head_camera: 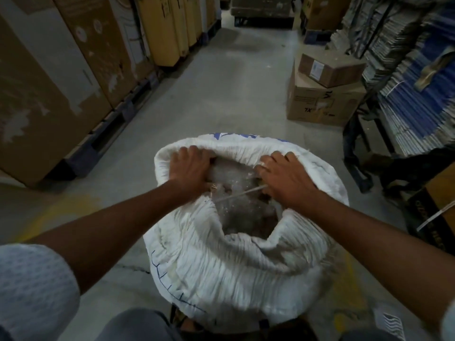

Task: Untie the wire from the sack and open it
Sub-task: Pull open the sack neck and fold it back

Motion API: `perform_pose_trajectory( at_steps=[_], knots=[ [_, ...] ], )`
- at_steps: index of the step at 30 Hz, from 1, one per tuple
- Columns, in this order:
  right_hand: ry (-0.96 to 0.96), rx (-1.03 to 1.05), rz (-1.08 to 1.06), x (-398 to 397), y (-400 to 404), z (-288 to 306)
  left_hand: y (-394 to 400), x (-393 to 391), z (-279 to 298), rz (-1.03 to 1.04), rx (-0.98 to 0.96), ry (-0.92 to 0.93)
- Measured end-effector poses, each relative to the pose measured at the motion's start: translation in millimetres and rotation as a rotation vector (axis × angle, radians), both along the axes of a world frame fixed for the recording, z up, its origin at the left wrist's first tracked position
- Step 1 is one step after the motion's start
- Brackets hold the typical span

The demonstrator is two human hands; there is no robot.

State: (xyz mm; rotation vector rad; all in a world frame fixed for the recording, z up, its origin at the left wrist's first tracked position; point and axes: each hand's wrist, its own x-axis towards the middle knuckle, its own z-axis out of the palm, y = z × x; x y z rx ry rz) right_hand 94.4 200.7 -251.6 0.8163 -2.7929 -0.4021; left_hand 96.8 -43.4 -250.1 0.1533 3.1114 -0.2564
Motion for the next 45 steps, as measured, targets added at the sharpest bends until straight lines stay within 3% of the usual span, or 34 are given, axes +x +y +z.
perform_pose_trajectory(
  at_steps=[5,13,18,22,24,28,30,32,35,39,42,45],
  knots=[
    [0.027,0.080,-0.133,-35.5,47.3,-11.4,-51.3,-14.6,-26.3,-0.115,0.010,0.039],
    [-0.122,-0.085,-0.170,-69.3,100.6,-34.8,-114.1,-34.8,-45.6,-0.448,-0.123,0.072],
    [-0.190,-0.268,-0.175,-64.2,72.0,-23.6,-76.5,-25.1,-12.6,-0.354,0.051,-0.112],
    [-0.010,-0.500,-0.014,-33.1,38.2,12.6,-43.5,-18.6,19.5,-0.361,0.197,0.148],
    [-0.051,-0.498,0.081,-3.1,22.4,26.4,-30.0,-10.7,18.1,-0.458,0.288,0.192],
    [-0.266,-0.191,0.086,39.5,38.6,3.5,-34.3,4.1,2.3,-0.542,0.285,-0.120],
    [-0.293,-0.105,0.005,55.4,66.1,-17.3,-54.1,14.3,-4.8,-0.531,0.106,-0.295],
    [-0.339,-0.117,-0.043,73.9,93.4,-33.7,-75.1,30.1,-10.7,-0.502,-0.058,-0.312],
    [-0.473,-0.201,-0.070,95.9,131.2,-43.8,-104.7,50.7,-26.4,-0.462,0.052,-0.152],
    [-0.572,-0.260,-0.115,102.4,151.7,-50.5,-118.1,59.9,-45.5,-0.264,0.147,-0.328],
    [-0.539,-0.345,-0.122,98.8,131.9,-52.0,-102.3,57.9,-47.4,-0.357,0.211,-0.332],
    [-0.337,-0.506,-0.105,97.0,102.1,-28.7,-85.0,54.0,-21.8,-0.465,0.408,-0.149]
  ],
)
